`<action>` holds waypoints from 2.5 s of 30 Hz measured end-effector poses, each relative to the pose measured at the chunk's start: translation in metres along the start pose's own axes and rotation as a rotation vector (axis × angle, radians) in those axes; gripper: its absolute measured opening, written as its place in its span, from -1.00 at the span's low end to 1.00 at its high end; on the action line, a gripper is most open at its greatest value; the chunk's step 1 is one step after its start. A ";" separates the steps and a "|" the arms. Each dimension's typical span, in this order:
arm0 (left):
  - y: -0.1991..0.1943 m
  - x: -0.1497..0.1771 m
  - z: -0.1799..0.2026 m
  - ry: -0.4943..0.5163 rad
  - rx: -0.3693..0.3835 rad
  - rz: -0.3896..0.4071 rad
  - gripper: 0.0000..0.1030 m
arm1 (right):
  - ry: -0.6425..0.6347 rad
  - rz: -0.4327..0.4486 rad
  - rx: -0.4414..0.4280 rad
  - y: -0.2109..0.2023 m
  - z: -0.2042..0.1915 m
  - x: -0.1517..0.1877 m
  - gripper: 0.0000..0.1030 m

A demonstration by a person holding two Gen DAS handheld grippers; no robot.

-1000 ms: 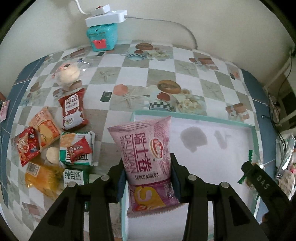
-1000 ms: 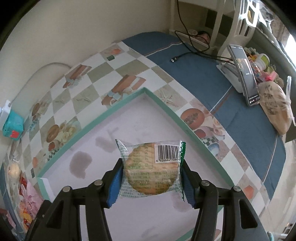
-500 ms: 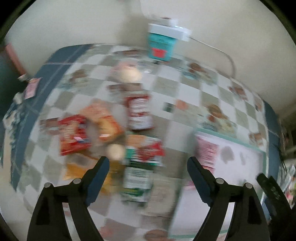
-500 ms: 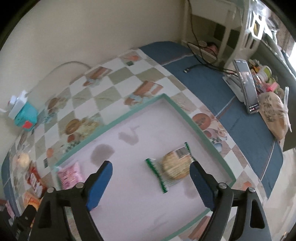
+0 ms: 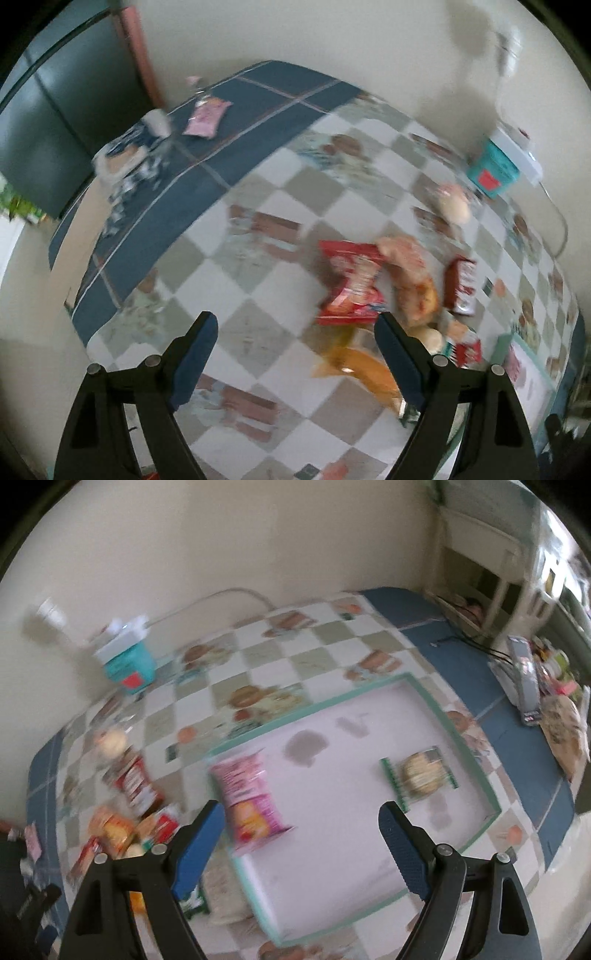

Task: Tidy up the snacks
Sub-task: 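Release the round biscuit and Swiss roll into the tray with both tools, then move both tools back to the snack pile, then grasp the orange bread bag with the left tool while the right tool grasps the green biscuit box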

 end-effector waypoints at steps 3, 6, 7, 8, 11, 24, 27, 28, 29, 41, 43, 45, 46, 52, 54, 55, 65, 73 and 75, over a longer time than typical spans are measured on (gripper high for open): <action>-0.006 -0.002 -0.022 -0.039 -0.016 0.022 0.70 | -0.056 -0.003 -0.015 -0.005 -0.025 0.013 0.70; -0.009 -0.007 -0.041 -0.059 -0.052 0.044 0.89 | -0.097 -0.006 -0.029 -0.008 -0.046 0.024 0.70; -0.009 -0.008 -0.045 -0.062 -0.060 0.048 0.90 | -0.111 -0.007 -0.037 -0.009 -0.054 0.027 0.70; -0.009 -0.009 -0.048 -0.065 -0.067 0.052 0.90 | -0.119 -0.010 -0.042 -0.008 -0.058 0.030 0.70; -0.005 -0.013 -0.061 -0.084 -0.080 0.045 0.91 | -0.155 -0.029 -0.067 -0.006 -0.075 0.039 0.70; 0.014 -0.007 -0.064 -0.111 -0.031 -0.017 0.92 | -0.194 -0.101 -0.107 0.016 -0.085 0.047 1.00; 0.030 0.001 -0.050 -0.087 0.023 -0.082 0.92 | -0.214 -0.127 -0.103 0.025 -0.083 0.048 1.00; 0.036 0.004 -0.046 -0.087 0.043 -0.105 0.92 | -0.226 -0.138 -0.088 0.029 -0.082 0.050 1.00; 0.043 0.007 -0.042 -0.090 0.058 -0.128 0.92 | -0.232 -0.147 -0.081 0.033 -0.082 0.052 1.00; 0.095 0.030 0.007 -0.075 0.125 -0.273 0.92 | -0.269 -0.191 -0.013 0.057 -0.072 0.056 1.00; 0.098 0.032 0.017 -0.069 0.134 -0.273 0.92 | -0.264 -0.186 -0.010 0.057 -0.069 0.052 1.00; 0.102 0.034 0.027 -0.053 0.122 -0.263 0.92 | -0.261 -0.182 -0.005 0.057 -0.067 0.050 1.00; 0.104 0.036 0.032 -0.041 0.114 -0.261 0.92 | -0.260 -0.181 -0.003 0.056 -0.066 0.050 1.00; 0.115 0.045 0.052 0.016 0.091 -0.284 0.92 | -0.252 -0.178 0.001 0.056 -0.061 0.046 1.00; 0.114 0.050 0.054 0.045 0.077 -0.308 0.92 | -0.249 -0.179 0.000 0.056 -0.060 0.045 1.00; 0.113 0.053 0.051 0.053 0.074 -0.316 0.92 | -0.247 -0.179 0.000 0.056 -0.060 0.045 1.00; 0.101 0.059 0.008 -0.027 0.065 -0.351 0.92 | -0.319 -0.144 -0.091 0.045 -0.084 0.058 1.00; 0.101 0.055 -0.015 -0.036 0.076 -0.359 0.80 | -0.448 -0.126 -0.204 0.049 -0.123 0.088 0.42; 0.098 0.049 -0.014 -0.031 0.077 -0.357 0.65 | -0.470 -0.138 -0.211 0.053 -0.129 0.093 0.20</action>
Point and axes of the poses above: each gripper's, at about its wrist camera, not at the fingertips, and y roughly the way its jaws point, z to its right, x to its underside, the point moved 4 cm from there along y, roughly the way its jaws point, and after that the axes turned 9 degrees about x, right-handed, at the moved point
